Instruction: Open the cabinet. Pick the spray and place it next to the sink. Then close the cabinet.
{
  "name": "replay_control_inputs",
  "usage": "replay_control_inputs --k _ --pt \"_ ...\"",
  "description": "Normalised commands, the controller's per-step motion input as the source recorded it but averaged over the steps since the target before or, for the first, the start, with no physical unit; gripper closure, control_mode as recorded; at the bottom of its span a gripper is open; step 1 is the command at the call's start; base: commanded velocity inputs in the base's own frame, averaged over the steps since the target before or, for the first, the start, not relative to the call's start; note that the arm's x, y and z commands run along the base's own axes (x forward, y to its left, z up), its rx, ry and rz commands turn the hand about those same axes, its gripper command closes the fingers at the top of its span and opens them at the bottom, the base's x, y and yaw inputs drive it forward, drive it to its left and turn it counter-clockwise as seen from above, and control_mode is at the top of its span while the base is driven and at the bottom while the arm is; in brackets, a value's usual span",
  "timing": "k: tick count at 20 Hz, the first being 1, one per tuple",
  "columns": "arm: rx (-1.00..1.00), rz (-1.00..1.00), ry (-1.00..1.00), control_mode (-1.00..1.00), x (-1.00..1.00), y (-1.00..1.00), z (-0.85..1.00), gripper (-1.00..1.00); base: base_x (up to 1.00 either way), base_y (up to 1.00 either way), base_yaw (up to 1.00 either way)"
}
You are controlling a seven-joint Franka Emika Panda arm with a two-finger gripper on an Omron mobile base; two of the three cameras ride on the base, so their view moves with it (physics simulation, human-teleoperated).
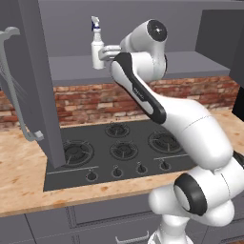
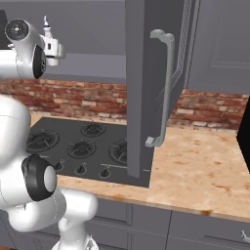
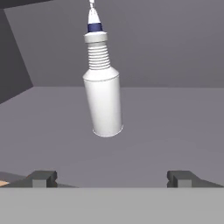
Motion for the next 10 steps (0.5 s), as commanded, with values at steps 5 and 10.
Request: replay_control_inputs --k 5,10 --pt "0.00 0.11 0.00 -1.00 0.00 0.01 0.03 -1.00 0.00 0.00 0.00" --pt "0.00 0.10 0.00 -1.00 0.02 0.02 0.01 -1.00 0.00 0.00 0.00"
